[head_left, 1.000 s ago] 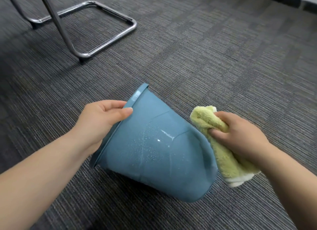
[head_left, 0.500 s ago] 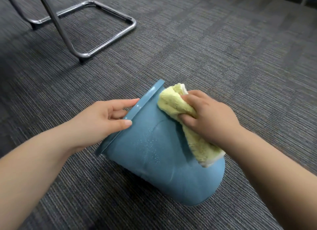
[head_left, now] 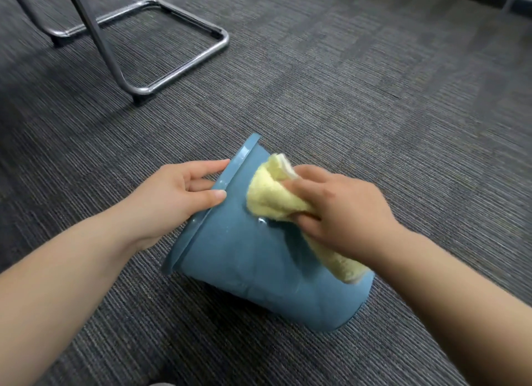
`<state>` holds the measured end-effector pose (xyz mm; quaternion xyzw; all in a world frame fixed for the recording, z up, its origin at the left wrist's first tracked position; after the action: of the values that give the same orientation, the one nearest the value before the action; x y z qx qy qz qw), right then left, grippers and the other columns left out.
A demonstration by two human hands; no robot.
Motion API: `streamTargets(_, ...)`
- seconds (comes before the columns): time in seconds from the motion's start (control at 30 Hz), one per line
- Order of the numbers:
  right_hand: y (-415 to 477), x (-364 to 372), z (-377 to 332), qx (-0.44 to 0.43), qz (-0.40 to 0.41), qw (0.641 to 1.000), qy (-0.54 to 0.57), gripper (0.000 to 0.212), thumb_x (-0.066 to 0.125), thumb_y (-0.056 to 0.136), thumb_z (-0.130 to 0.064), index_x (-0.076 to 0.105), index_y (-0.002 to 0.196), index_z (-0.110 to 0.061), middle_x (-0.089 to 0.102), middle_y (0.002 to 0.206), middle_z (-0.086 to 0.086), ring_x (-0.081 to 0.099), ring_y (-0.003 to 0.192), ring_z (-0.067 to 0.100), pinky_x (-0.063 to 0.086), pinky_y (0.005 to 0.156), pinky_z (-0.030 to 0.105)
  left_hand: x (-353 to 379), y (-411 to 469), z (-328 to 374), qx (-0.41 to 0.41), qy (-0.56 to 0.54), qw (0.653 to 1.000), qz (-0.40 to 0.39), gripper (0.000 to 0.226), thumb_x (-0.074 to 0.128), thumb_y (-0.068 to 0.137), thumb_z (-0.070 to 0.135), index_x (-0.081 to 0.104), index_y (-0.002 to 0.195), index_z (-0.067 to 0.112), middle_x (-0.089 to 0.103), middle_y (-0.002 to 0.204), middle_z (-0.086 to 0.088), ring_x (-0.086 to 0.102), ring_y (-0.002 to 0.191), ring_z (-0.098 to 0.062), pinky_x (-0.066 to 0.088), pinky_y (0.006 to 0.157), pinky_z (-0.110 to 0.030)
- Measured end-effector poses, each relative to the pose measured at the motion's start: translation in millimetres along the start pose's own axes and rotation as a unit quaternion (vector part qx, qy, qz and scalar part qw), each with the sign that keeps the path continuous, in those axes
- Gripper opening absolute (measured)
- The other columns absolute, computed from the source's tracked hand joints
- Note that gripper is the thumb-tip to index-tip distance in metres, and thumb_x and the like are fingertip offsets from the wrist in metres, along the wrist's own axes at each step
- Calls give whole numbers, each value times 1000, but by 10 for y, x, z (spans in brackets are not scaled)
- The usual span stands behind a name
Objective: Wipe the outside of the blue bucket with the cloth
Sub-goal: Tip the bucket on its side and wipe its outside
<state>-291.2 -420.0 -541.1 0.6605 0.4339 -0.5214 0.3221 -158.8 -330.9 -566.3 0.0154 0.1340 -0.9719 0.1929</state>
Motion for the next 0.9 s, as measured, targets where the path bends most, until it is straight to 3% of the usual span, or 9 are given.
streamTargets(0.13, -66, 123, -363, -87, -28, 996, -18, 46, 51, 80, -33, 42, 124, -37, 50, 129, -6, 57, 93, 29, 40, 65, 34, -37, 20, -19, -1, -7, 1000, 22, 39, 51, 82, -3, 59, 90, 34, 73, 62, 13, 68, 58, -5, 50, 46, -15)
streamTargets(0.23, -14, 129, -122, -18, -13, 1000, -15, 44, 48, 82, -35, 39, 125, -38, 45, 133, -10, 55, 102, 25, 39, 67, 31, -53, 19, -37, 0, -10, 1000, 25, 39, 51, 82, -3, 59, 88, 34, 73, 61, 13, 68, 59, -4, 49, 46, -14)
streamTargets(0.37, -10, 134, 228, 85, -14, 995, -44, 39, 46, 83, -35, 41, 121, -35, 44, 129, -8, 54, 102, 24, 28, 58, 26, -93, -12, -69, -4, -5, 999, 33, 40, 52, 81, -3, 58, 90, 36, 73, 63, 13, 69, 60, -5, 50, 47, -14)
streamTargets(0.6, -119, 222, -339, -59, -32, 998, -6, 48, 49, 80, -34, 39, 126, -37, 44, 135, -9, 55, 99, 27, 40, 70, 33, -138, -4, -99, -17, -2, 999, 49, 38, 54, 82, -1, 58, 91, 35, 73, 63, 13, 69, 60, -6, 50, 46, -15)
streamTargets(0.8, -124, 212, 198, 74, -35, 996, -42, 42, 46, 82, -37, 39, 123, -36, 45, 129, -10, 55, 102, 23, 32, 61, 28, -183, 5, -139, -25, 0, 998, 61, 35, 53, 82, 0, 57, 93, 33, 73, 61, 14, 68, 60, -2, 51, 49, -13)
streamTargets(0.9, -135, 229, 167, 60, -31, 996, -64, 42, 46, 81, -38, 39, 122, -36, 45, 129, -9, 54, 102, 24, 30, 62, 28, -201, 8, -152, -32, 5, 997, 69, 35, 53, 82, 0, 56, 97, 32, 72, 60, 14, 67, 60, -1, 51, 50, -13)
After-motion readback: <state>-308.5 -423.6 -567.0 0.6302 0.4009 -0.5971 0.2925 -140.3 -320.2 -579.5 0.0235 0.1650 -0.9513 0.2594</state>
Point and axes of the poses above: each hand's wrist, its own y-axis towards the middle knuckle, its own x-axis out of the palm, z = x × y, the point moved 8 cm from there along y, towards the middle knuckle
